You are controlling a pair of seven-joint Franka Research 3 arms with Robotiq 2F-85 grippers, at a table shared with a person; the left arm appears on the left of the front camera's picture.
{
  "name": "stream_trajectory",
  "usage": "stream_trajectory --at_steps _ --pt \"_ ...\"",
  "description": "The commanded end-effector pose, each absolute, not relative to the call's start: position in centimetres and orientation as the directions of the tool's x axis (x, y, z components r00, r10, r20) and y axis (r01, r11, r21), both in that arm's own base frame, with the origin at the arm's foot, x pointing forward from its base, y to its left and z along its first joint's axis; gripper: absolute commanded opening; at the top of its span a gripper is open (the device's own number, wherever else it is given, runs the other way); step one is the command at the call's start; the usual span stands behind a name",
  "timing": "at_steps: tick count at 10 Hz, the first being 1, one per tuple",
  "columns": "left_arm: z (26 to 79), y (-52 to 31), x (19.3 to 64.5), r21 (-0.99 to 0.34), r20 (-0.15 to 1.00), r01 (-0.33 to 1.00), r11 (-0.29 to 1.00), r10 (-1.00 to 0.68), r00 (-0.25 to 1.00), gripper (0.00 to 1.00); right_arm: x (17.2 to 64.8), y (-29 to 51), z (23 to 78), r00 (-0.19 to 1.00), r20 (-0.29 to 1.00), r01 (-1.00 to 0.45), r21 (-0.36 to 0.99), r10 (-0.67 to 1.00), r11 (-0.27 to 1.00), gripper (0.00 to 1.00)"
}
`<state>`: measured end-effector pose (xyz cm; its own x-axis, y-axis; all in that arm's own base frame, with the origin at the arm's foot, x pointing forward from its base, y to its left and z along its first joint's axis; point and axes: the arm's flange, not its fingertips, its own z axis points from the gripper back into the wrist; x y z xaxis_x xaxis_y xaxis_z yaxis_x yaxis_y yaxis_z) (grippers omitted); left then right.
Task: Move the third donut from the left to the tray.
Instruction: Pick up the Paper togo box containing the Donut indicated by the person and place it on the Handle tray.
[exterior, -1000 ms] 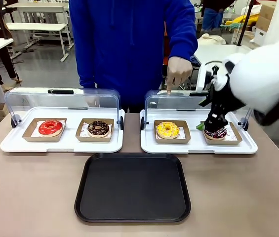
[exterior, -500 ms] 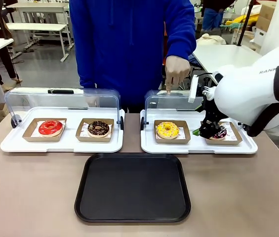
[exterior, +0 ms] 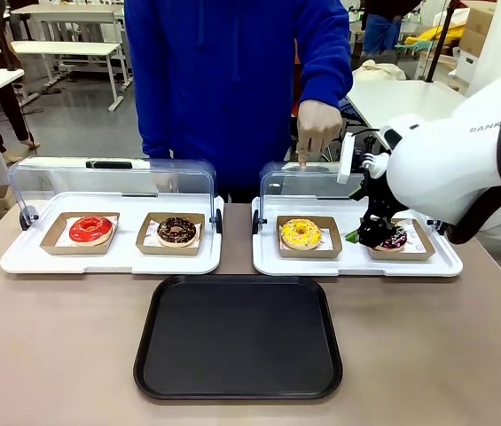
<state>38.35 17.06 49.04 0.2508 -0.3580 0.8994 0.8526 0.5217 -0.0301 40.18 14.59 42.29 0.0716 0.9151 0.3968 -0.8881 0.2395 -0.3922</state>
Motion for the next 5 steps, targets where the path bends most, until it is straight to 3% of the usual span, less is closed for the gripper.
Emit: stream_trajectory --at_steps 1,5 --pt "49.3 17.0 38.2 -0.035 0.899 0.856 0.515 -0.358 0.253 1.0 43.3 16.0 41.0 0.089 0.354 -0.902 -0.367 0.931 0.226 1.0" --pt "49.3 17.0 38.2 -0.035 0.899 0.856 0.515 -0.358 0.253 1.0 47.4 18.2 36.9 0.046 0.262 -0.942 -0.31 0.964 0.129 1.0"
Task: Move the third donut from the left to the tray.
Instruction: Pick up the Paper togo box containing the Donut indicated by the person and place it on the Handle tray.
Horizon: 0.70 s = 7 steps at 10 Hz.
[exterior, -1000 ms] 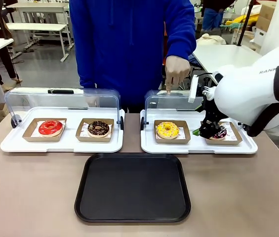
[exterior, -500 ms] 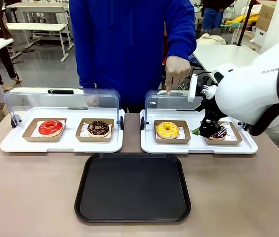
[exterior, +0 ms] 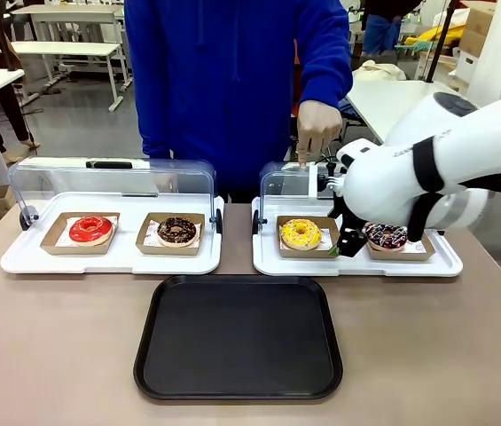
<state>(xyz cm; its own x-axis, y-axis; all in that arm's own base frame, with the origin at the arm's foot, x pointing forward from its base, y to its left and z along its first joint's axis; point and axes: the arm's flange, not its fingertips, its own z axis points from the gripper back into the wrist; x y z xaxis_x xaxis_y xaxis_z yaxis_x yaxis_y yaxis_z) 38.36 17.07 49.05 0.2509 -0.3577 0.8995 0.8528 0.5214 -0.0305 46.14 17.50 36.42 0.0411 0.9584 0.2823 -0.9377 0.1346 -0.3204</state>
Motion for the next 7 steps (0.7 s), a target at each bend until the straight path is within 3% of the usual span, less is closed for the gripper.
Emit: stream_trajectory --at_steps 1,7 --pt "49.3 17.0 38.2 -0.035 0.899 0.856 0.515 -0.358 0.253 1.0 48.4 18.6 36.4 0.035 0.245 -0.944 -0.309 0.969 0.113 1.0" --pt "49.3 17.0 38.2 -0.035 0.899 0.856 0.515 -0.358 0.253 1.0 50.8 19.0 33.7 0.034 0.18 -0.969 -0.235 0.983 0.076 1.0"
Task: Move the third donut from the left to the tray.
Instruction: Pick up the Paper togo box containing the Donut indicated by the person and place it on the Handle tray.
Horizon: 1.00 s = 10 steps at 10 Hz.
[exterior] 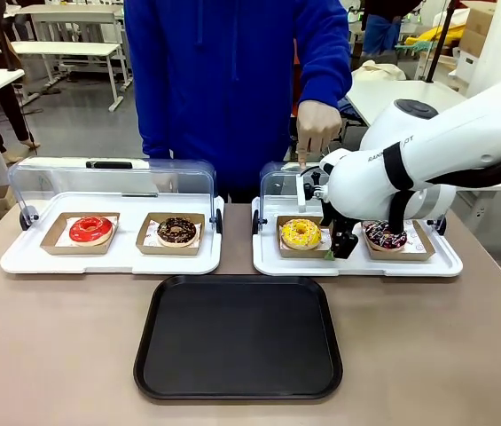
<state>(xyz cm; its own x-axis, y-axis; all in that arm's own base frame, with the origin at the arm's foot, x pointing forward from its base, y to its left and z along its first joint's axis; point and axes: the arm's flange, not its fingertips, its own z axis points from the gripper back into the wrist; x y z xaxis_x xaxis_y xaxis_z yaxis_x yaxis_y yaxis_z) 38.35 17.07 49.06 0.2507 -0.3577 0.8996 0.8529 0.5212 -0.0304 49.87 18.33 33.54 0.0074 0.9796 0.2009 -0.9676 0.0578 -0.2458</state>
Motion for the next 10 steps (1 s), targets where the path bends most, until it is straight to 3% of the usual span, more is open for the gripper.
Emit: stream_trajectory --at_steps 1,10 --pt "49.3 17.0 38.2 -0.035 0.899 0.856 0.515 -0.358 0.253 1.0 51.2 18.9 33.4 0.044 0.166 -0.967 -0.239 0.985 0.084 1.0" --pt "49.3 17.0 38.2 -0.035 0.899 0.856 0.515 -0.358 0.253 1.0 52.3 18.1 31.1 0.082 0.135 -0.967 -0.228 0.987 0.112 1.0"
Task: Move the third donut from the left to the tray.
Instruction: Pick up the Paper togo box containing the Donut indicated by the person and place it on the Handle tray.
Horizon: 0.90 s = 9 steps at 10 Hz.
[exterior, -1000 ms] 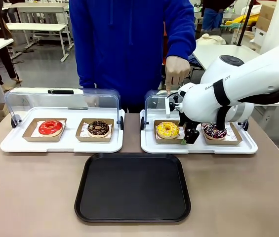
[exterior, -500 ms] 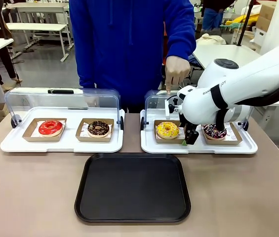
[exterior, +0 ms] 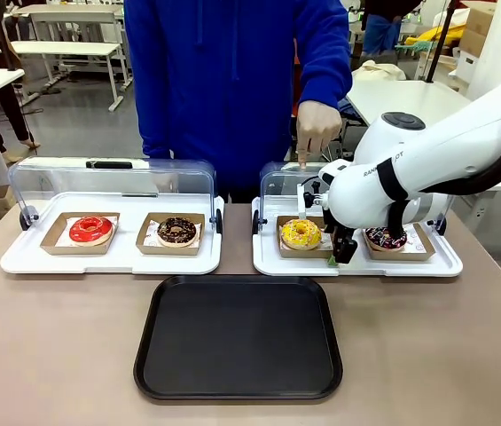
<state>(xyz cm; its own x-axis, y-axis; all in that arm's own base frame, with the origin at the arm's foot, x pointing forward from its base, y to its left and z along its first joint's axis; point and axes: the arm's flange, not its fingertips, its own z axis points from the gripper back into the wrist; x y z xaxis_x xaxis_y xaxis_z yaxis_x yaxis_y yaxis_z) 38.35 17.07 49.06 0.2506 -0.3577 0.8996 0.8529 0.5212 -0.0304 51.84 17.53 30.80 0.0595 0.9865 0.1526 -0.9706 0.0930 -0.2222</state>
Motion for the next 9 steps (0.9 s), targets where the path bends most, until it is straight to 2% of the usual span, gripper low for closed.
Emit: stream_trajectory --at_steps 1,2,3,4,5,9 --pt "49.33 17.05 38.2 -0.035 0.899 0.856 0.515 -0.358 0.253 1.0 52.29 18.13 31.07 0.084 0.125 -0.969 -0.219 0.989 0.11 0.41" --pt "49.33 17.05 38.2 -0.035 0.899 0.856 0.515 -0.358 0.253 1.0 52.33 18.08 31.04 0.083 0.126 -0.971 -0.214 0.988 0.109 0.41" --pt "49.33 17.05 38.2 -0.035 0.899 0.856 0.515 -0.358 0.253 1.0 52.36 18.05 31.02 0.085 0.121 -0.972 -0.209 0.989 0.109 0.0" --pt "49.33 17.05 38.2 -0.035 0.899 0.856 0.515 -0.358 0.253 1.0 52.35 18.03 31.01 0.08 0.125 -0.973 -0.206 0.989 0.105 0.36" --pt "49.33 17.05 38.2 -0.035 0.899 0.856 0.515 -0.358 0.253 1.0 52.33 18.03 30.96 0.079 0.121 -0.974 -0.201 0.989 0.103 0.0" --pt "49.33 17.05 38.2 -0.035 0.899 0.856 0.515 -0.358 0.253 1.0 52.27 18.11 31.06 0.074 0.109 -0.98 -0.178 0.991 0.093 0.0"
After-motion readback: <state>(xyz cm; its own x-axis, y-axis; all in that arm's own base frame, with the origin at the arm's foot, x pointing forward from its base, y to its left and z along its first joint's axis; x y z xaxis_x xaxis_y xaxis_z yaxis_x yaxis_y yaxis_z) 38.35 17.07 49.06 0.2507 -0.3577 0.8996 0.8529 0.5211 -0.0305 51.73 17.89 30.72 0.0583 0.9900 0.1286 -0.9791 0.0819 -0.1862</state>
